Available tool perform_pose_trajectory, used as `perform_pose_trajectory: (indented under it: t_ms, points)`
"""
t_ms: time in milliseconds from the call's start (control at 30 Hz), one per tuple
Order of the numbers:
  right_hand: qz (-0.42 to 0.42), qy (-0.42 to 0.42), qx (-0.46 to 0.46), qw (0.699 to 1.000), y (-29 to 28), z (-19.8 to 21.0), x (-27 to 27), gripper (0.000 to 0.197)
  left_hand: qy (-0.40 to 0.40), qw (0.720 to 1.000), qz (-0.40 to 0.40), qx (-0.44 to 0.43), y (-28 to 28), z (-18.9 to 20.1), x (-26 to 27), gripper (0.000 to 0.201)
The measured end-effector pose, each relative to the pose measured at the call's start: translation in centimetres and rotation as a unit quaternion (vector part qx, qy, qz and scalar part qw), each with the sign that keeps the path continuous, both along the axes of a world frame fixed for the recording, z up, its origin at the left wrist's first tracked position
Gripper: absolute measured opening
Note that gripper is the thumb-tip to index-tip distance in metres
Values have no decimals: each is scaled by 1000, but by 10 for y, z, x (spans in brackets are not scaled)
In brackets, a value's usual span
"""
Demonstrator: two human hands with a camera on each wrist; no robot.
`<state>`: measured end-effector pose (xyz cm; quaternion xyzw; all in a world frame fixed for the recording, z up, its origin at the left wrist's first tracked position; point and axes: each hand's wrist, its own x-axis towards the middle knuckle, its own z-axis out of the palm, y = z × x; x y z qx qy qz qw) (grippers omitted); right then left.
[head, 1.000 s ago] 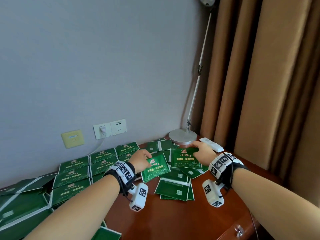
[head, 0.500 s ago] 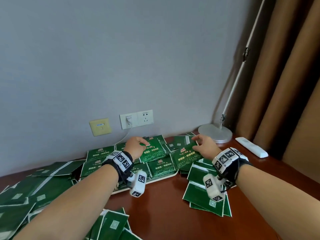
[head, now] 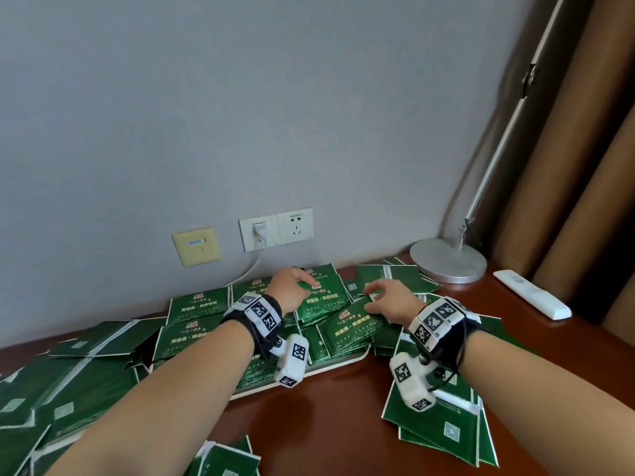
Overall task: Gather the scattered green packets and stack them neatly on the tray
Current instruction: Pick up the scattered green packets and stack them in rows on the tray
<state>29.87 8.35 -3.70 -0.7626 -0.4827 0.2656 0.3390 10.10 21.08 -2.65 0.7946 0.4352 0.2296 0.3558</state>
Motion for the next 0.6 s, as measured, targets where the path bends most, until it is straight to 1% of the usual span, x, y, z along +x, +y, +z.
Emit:
perform_pose_trajectory:
  t_ms: [100, 267, 500, 600]
  points:
    - [-6, -8, -7, 1000, 3, -4, -2, 36, 46, 999, -18, 17, 3, -2, 3, 25]
    - [-6, -40, -10, 999, 4, -6, -6, 42, 112, 991, -37, 57, 5, -5, 7, 35]
    - [4, -51, -15, 999, 7, -9, -14, 46, 152, 983, -32, 100, 5, -11, 10, 31]
    - [2, -55, -15, 998, 8, -10, -17, 46, 157, 981, -41, 103, 4, -11, 9, 32]
